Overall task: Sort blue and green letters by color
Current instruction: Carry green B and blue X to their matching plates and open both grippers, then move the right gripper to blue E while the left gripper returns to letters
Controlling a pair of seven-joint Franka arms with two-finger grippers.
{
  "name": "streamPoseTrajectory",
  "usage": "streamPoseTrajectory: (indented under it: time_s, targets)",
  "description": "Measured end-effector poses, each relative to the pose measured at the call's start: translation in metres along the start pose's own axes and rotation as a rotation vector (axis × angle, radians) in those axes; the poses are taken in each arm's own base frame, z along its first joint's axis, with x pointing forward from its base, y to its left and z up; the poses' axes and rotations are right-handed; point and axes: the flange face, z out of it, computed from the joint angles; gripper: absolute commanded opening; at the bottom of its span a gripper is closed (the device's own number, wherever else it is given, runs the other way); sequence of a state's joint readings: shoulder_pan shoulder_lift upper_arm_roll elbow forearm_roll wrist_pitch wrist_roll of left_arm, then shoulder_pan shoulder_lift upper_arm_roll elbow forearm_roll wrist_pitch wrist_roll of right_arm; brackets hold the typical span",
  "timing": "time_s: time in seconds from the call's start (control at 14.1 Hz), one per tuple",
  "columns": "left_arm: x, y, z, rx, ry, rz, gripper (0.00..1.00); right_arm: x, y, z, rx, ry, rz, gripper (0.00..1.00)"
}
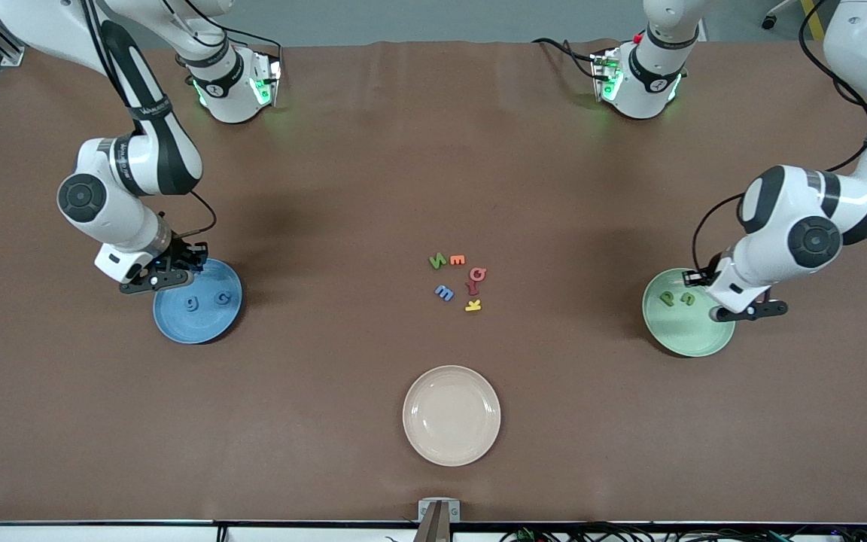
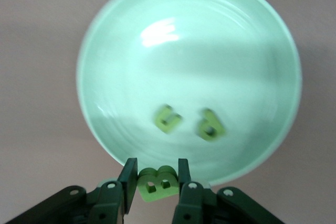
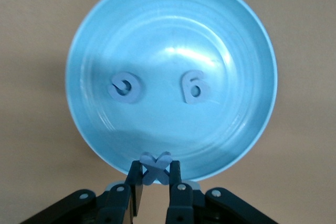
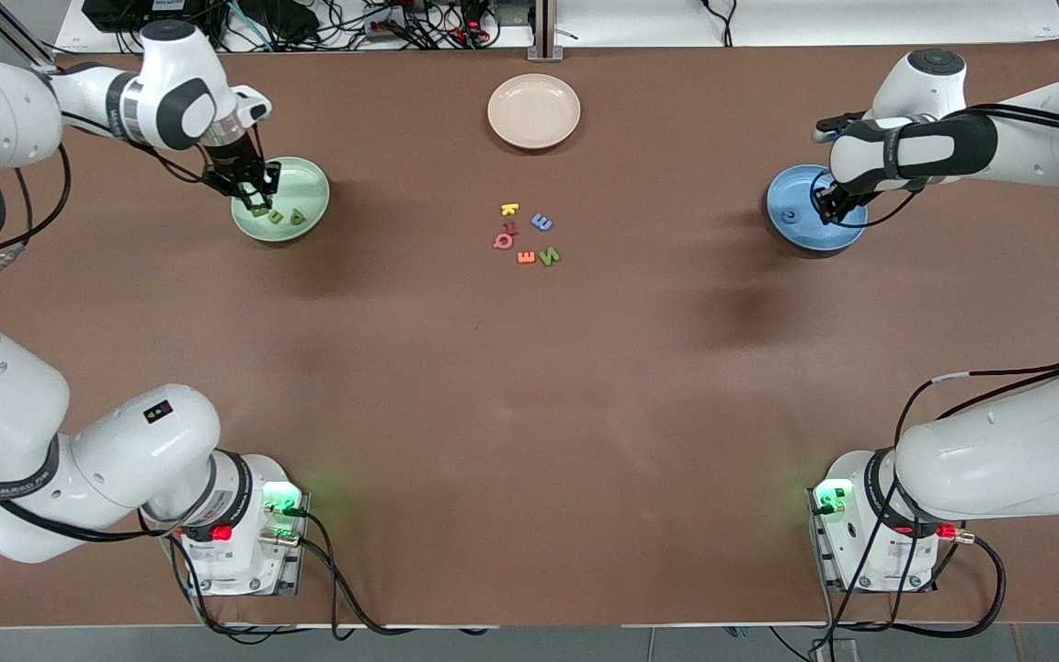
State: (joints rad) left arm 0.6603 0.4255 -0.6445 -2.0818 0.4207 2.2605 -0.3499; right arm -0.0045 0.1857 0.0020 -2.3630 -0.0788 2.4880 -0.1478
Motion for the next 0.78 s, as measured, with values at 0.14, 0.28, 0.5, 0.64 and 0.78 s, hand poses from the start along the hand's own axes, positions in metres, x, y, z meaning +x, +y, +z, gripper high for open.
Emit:
streamPoseTrajectory:
  time_s: [0.14, 0.28, 0.5, 0.64, 0.78]
  targets:
    - [0.006, -0.014, 0.004, -0.004, 0.039, -0.001, 0.07, -0.001, 0.001, 0.001, 0.001, -0.001, 0.001, 1.00]
    - [0.014, -0.019, 0.008, -0.015, 0.062, 0.000, 0.08, -0.001, -0.001, 0.001, 0.001, 0.000, -0.001, 1.00]
    - [0.030, -0.021, 0.010, -0.046, 0.094, -0.006, 0.08, 0.001, -0.003, -0.001, 0.000, 0.010, -0.006, 1.00]
    - [0.038, -0.020, 0.012, -0.068, 0.113, -0.012, 0.15, 0.008, -0.012, -0.007, 0.009, 0.027, -0.011, 1.00]
    - [0.042, -0.019, 0.016, -0.073, 0.122, -0.005, 0.35, 0.022, -0.042, -0.018, 0.039, 0.055, 0.005, 1.00]
